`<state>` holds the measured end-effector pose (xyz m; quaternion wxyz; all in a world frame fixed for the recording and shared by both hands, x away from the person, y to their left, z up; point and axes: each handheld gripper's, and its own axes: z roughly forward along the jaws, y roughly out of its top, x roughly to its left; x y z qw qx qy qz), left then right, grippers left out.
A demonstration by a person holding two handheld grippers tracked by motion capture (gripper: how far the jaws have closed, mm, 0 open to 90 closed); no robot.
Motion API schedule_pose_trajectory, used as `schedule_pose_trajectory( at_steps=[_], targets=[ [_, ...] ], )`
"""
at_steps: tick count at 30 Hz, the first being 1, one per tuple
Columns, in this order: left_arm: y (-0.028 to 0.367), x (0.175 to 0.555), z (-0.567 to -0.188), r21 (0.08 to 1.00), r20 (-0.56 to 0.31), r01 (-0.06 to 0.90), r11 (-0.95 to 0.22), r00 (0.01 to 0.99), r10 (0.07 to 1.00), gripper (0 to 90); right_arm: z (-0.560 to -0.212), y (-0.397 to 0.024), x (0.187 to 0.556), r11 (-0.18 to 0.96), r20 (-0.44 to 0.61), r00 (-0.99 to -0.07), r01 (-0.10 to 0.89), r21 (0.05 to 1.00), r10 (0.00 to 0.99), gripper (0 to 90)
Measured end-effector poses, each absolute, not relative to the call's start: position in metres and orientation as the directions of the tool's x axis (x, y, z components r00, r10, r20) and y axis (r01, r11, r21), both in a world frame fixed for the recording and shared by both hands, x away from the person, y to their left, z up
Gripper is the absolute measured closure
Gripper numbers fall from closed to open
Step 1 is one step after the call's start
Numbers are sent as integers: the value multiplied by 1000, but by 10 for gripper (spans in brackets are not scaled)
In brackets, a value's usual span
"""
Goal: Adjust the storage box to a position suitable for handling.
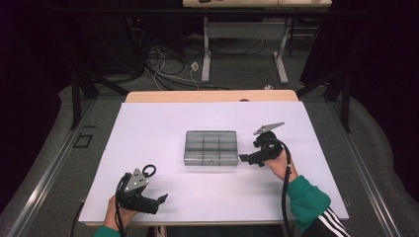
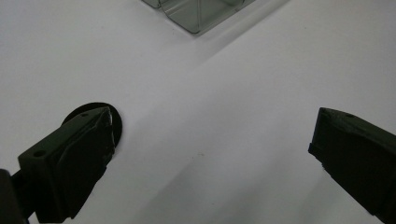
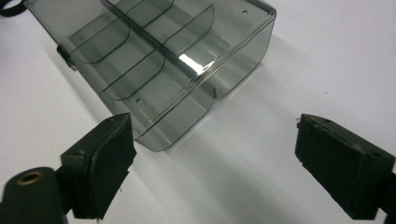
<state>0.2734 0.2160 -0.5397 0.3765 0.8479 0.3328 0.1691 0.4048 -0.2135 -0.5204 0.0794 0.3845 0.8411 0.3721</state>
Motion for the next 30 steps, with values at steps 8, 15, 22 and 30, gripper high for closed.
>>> schedule_pose_trajectory(
  at_steps=[8,15,22,30],
  targets=[
    [216,274,-540,751,35,437,-495,722,691,0,-525,-213,394,447,157,-710,583,678,687,54],
    [217,273,-539,746,33,441,-499,724,689,0,-531,-211,386,457,167,-718,585,670,675,4],
    [217,273,-540,750,34,438,-496,723,690,0,-538,-207,381,471,180,-732,585,660,657,1],
    [217,272,-540,747,32,444,-496,720,693,0,-539,-203,375,471,177,-734,580,664,655,1]
  ],
)
